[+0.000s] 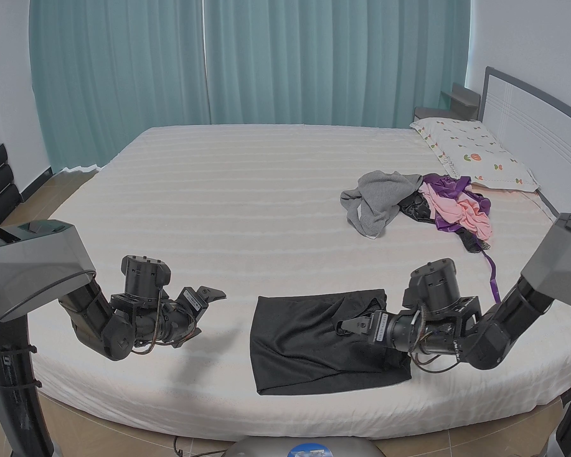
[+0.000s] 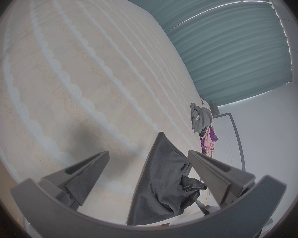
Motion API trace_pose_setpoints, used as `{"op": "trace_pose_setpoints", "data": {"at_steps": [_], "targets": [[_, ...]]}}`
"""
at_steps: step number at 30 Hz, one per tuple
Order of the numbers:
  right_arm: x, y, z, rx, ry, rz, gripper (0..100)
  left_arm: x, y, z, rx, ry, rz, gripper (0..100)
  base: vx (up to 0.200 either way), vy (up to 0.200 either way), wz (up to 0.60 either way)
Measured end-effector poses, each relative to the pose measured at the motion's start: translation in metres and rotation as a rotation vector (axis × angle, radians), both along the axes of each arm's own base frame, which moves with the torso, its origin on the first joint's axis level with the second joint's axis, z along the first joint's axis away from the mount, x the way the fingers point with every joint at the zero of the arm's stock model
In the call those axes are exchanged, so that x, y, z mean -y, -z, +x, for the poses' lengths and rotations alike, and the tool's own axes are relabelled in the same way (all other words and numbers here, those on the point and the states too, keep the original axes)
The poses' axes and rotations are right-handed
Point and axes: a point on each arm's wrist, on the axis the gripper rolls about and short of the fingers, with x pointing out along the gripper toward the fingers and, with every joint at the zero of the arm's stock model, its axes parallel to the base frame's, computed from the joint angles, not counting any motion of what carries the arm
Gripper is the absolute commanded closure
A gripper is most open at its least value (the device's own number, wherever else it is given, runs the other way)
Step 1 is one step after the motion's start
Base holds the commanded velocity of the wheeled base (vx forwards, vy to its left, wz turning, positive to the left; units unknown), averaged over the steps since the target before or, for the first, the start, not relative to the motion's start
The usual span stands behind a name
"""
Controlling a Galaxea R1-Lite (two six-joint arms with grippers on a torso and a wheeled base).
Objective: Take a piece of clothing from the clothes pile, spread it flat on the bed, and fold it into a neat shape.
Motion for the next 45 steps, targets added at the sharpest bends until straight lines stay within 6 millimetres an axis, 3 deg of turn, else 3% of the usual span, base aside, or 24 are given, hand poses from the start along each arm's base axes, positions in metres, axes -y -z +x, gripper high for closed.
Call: {"op": "trace_pose_setpoints", "data": {"at_steps": [10, 18, 21, 25, 33, 45], "targets": [[-0.037, 0.022, 0.025, -0.009, -0.046, 0.005, 0, 0.001, 0.001, 0.0, -0.002, 0.002, 0.002, 0, 0.0, 0.0, 0.0], [-0.042, 0.03, 0.065, 0.042, 0.004, 0.028, 0, 0.001, 0.002, 0.0, 0.001, 0.009, 0.01, 0, 0.0, 0.0, 0.0], [-0.032, 0.033, 0.085, 0.067, 0.063, 0.028, 0, 0.001, 0.002, 0.0, 0.001, 0.009, 0.012, 0, 0.0, 0.0, 0.0], [-0.003, 0.04, 0.11, 0.087, 0.177, 0.008, 0, 0.001, 0.003, 0.0, -0.001, 0.01, 0.013, 0, 0.0, 0.0, 0.0], [0.044, 0.049, 0.127, 0.07, 0.306, 0.004, 0, 0.001, 0.003, 0.001, 0.001, 0.011, 0.014, 0, 0.0, 0.0, 0.0], [0.053, 0.043, 0.124, 0.084, 0.183, 0.123, 0, 0.018, -0.006, 0.015, 0.058, 0.043, -0.001, 0, 0.0, 0.0, 0.0]]}}
